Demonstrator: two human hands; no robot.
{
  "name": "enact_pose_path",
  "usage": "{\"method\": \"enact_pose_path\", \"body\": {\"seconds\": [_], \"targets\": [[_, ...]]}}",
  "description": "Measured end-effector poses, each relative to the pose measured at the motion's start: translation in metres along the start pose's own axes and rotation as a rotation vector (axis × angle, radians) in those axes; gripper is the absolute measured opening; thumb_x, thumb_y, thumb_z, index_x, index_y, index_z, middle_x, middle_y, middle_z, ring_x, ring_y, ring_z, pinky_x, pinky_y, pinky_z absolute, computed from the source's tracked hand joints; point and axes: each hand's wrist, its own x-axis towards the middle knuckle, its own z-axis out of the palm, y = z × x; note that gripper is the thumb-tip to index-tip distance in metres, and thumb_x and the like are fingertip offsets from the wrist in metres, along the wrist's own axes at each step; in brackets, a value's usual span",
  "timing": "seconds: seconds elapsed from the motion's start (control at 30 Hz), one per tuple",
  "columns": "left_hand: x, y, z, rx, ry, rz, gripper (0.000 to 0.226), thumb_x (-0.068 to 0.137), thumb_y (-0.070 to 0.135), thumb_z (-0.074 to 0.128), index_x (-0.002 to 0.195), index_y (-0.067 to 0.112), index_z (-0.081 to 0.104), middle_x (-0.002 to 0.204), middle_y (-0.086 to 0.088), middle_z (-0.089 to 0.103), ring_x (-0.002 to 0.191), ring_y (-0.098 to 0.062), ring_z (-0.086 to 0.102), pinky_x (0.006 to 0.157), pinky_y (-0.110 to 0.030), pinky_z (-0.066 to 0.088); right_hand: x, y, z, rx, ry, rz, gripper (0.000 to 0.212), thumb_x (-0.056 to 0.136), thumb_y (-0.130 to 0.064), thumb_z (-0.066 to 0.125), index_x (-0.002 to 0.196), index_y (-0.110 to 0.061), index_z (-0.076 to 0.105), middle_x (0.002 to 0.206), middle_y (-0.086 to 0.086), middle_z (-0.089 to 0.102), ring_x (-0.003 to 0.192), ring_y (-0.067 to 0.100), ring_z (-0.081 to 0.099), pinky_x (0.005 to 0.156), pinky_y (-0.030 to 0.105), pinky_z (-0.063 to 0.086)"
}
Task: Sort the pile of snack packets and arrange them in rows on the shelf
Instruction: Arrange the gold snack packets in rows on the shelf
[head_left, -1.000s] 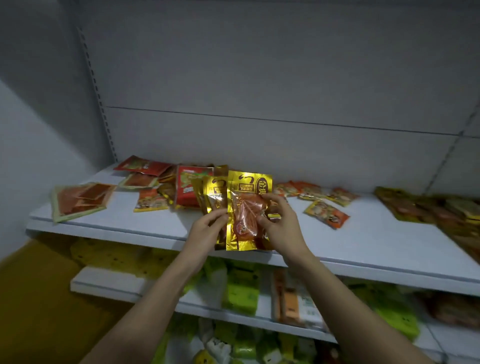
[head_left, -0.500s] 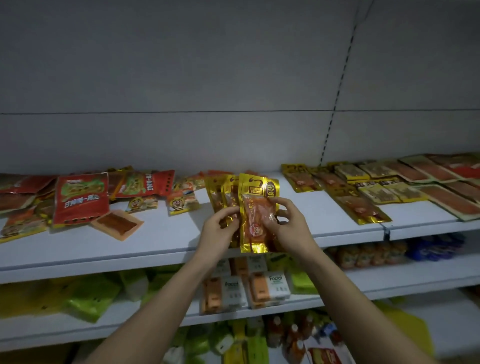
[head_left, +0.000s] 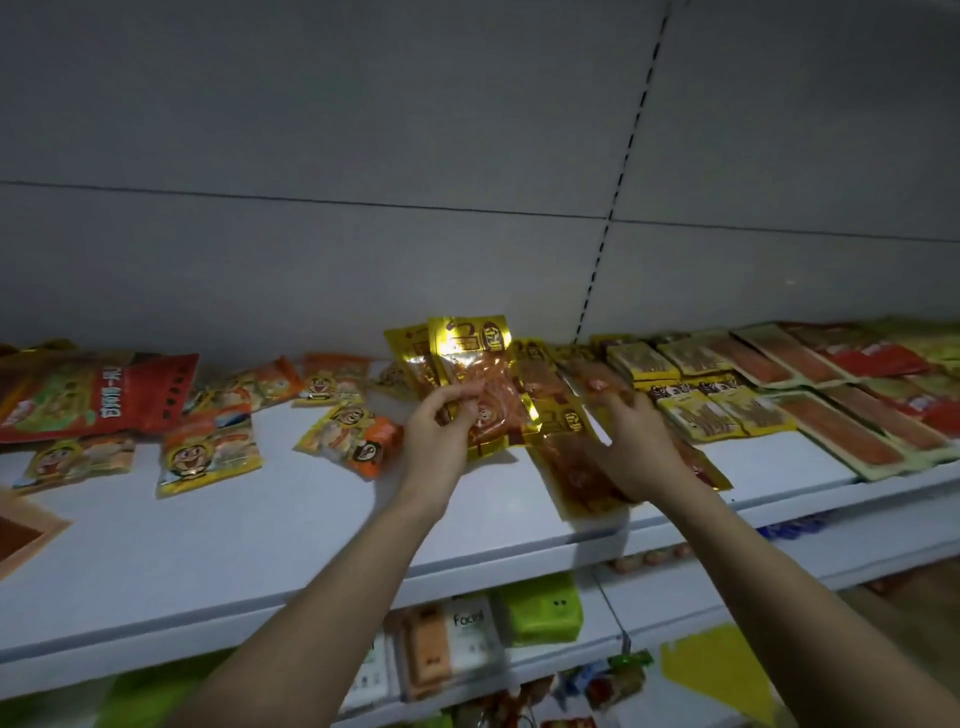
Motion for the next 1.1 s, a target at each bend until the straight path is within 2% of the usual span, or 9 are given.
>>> {"method": "enact_pose_path", "body": {"seconds": [0.2, 0.33, 0.53, 0.67, 0.73, 0.8, 0.87, 0.97, 1.1], "targets": [[0.016, -0.034, 0.027, 0.067, -0.005, -0.05, 0.022, 0.099, 0.011, 0.061, 0.097, 0.029, 0.073, 0.108, 0.021, 0.064, 0.116, -0.014, 0.06, 0.102, -0.039, 0.051, 0.021, 0.009, 0.003, -0.179, -0.297, -0.274, 0.04, 0.098, -0.039, 0.055, 0.138, -0.029, 0.054, 0.141, 0.001, 0.048, 0.13, 0.029, 0.04, 0.104, 0.043, 0.037], [0.023, -0.035, 0.025, 0.121, 0.014, -0.035, 0.021, 0.099, 0.012, 0.061, 0.096, 0.029, 0.073, 0.106, 0.021, 0.063, 0.106, -0.008, 0.062, 0.088, -0.025, 0.054, 0.033, 0.02, 0.0, -0.191, -0.306, -0.297, 0.038, 0.1, -0.039, 0.051, 0.136, -0.028, 0.057, 0.135, 0.003, 0.051, 0.128, 0.029, 0.043, 0.099, 0.042, 0.04], [0.014, -0.033, 0.028, 0.117, 0.046, -0.051, 0.033, 0.094, 0.002, 0.065, 0.085, 0.031, 0.078, 0.117, -0.004, 0.07, 0.111, -0.026, 0.065, 0.097, -0.046, 0.054, 0.054, 0.041, -0.002, -0.071, -0.386, -0.425, 0.034, 0.095, -0.043, 0.057, 0.119, -0.02, 0.066, 0.114, 0.006, 0.064, 0.108, 0.028, 0.058, 0.09, 0.044, 0.051], [-0.006, -0.019, 0.045, 0.035, 0.193, -0.07, 0.026, 0.095, 0.002, 0.063, 0.093, 0.024, 0.076, 0.124, -0.011, 0.067, 0.105, -0.027, 0.069, 0.085, -0.046, 0.059, 0.052, 0.056, -0.009, 0.232, -0.179, -0.488, 0.031, 0.101, -0.03, 0.052, 0.126, -0.015, 0.061, 0.12, 0.005, 0.06, 0.108, 0.021, 0.058, 0.093, 0.038, 0.05], [-0.023, -0.016, 0.058, -0.001, 0.266, -0.093, 0.025, 0.096, 0.004, 0.062, 0.095, 0.025, 0.075, 0.122, -0.009, 0.067, 0.102, -0.028, 0.071, 0.08, -0.047, 0.061, 0.046, 0.064, -0.017, 0.468, -0.159, -0.486, 0.027, 0.103, -0.023, 0.048, 0.126, -0.016, 0.061, 0.106, -0.002, 0.064, 0.077, 0.008, 0.06, 0.071, 0.028, 0.05], [-0.041, -0.013, 0.074, -0.022, 0.296, -0.093, 0.027, 0.096, 0.004, 0.062, 0.095, 0.027, 0.076, 0.12, -0.009, 0.068, 0.103, -0.031, 0.071, 0.082, -0.055, 0.06, 0.041, 0.073, -0.024, 0.621, -0.226, -0.488, 0.025, 0.103, -0.025, 0.05, 0.126, -0.02, 0.058, 0.103, -0.004, 0.064, 0.061, 0.011, 0.058, 0.056, 0.03, 0.047], [-0.055, -0.01, 0.093, -0.024, 0.305, -0.06, 0.027, 0.094, 0.001, 0.063, 0.097, 0.025, 0.075, 0.12, -0.008, 0.068, 0.105, -0.031, 0.07, 0.08, -0.049, 0.061, 0.036, 0.08, -0.028, 0.724, -0.312, -0.473, 0.031, 0.099, -0.03, 0.056, 0.13, -0.025, 0.05, 0.103, -0.003, 0.063, 0.072, 0.022, 0.065, 0.062, 0.038, 0.053], [-0.067, -0.006, 0.122, 0.032, 0.292, 0.028, 0.029, 0.091, -0.004, 0.064, 0.103, 0.022, 0.071, 0.116, -0.007, 0.068, 0.1, -0.022, 0.069, 0.072, -0.026, 0.058, 0.027, 0.087, -0.029, 0.807, -0.348, -0.472, 0.051, 0.094, -0.036, 0.065, 0.137, -0.034, 0.038, 0.101, -0.003, 0.061, 0.079, 0.014, 0.064, 0.061, 0.025, 0.049], [-0.063, -0.003, 0.142, 0.059, 0.253, 0.099, 0.043, 0.087, -0.001, 0.072, 0.118, 0.028, 0.065, 0.122, -0.008, 0.067, 0.107, -0.023, 0.068, 0.08, -0.034, 0.06, 0.028, 0.094, -0.036, 0.91, -0.236, -0.501, 0.053, 0.094, -0.03, 0.066, 0.138, -0.039, 0.039, 0.101, -0.009, 0.054, 0.08, 0.008, 0.055, 0.064, 0.019, 0.043]]}}
